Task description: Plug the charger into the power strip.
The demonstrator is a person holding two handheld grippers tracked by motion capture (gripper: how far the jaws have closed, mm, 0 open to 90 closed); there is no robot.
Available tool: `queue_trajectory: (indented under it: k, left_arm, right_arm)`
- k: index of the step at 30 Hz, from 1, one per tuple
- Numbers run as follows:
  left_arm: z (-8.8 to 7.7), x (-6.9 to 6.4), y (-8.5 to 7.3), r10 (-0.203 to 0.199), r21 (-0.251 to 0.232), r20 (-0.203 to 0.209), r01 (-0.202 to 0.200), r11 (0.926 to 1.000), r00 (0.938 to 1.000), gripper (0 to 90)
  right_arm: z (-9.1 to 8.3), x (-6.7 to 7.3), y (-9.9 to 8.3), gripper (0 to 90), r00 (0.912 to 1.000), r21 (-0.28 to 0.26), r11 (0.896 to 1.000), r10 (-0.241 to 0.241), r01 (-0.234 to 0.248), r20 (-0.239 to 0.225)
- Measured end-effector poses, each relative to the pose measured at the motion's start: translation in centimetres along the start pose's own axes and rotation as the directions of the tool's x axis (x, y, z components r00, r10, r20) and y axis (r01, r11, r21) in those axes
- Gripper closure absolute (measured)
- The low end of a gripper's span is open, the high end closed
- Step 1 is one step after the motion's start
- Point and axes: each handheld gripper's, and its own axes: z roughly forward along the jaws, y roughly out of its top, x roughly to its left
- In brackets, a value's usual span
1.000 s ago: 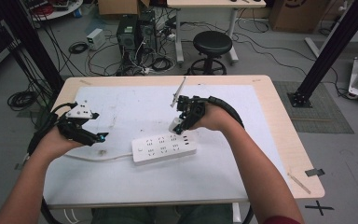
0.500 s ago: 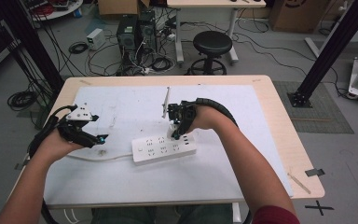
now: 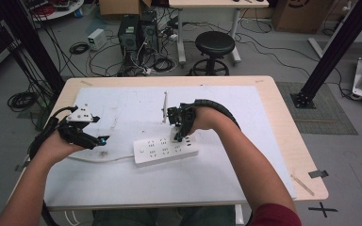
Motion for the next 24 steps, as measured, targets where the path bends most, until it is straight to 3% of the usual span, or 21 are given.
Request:
queue_trajectory:
  k: [4,7,10,11,16,17,21,24]
  left_arm:
    - [0.0,-0.1,0.0,-0.006,-0.002,0.0,0.006,1.0,1.0,19.8]
    - [0.1,0.0,0.0,0.002,0.001,0.0,-0.002,1.0,1.0,19.8]
    - [0.1,0.0,0.0,0.002,0.001,0.0,-0.002,1.0,1.0,19.8]
    - [0.2,-0.1,0.0,-0.002,-0.002,0.002,0.002,1.0,1.0,19.8]
    - [0.2,-0.1,0.0,0.003,0.0,0.002,-0.003,1.0,1.0,19.8]
    - [0.2,-0.1,0.0,0.003,0.0,0.002,-0.003,1.0,1.0,19.8]
    - [0.4,-0.3,-0.2,-0.005,0.001,0.006,0.005,1.0,1.0,19.8]
    - [0.5,-0.3,-0.2,-0.011,-0.002,0.001,0.011,0.9999,0.9999,19.8]
  right_arm:
    - [0.0,0.0,0.0,63.3,1.0,0.0,1.0,-0.008,0.008,0.001]
    - [0.2,0.0,0.9,63.3,0.9983,0.053,0.997,-0.058,0.058,0.002]
    - [0.2,0.0,1.1,63.4,0.9981,0.069,0.996,-0.061,0.061,0.0]
    - [0.3,-0.3,1.6,63.5,0.9969,0.101,0.992,-0.077,0.079,-0.018]
    - [0.4,-0.2,2.0,63.5,0.9956,0.112,0.989,-0.092,0.093,-0.019]
    - [1.2,0.0,2.1,63.5,0.9962,0.147,0.985,-0.085,0.087,-0.019]
    - [1.3,-0.3,1.5,63.7,0.9973,0.096,0.993,-0.066,0.069,-0.03]
    - [1.3,-0.3,1.6,63.7,0.9976,0.104,0.992,-0.063,0.066,-0.028]
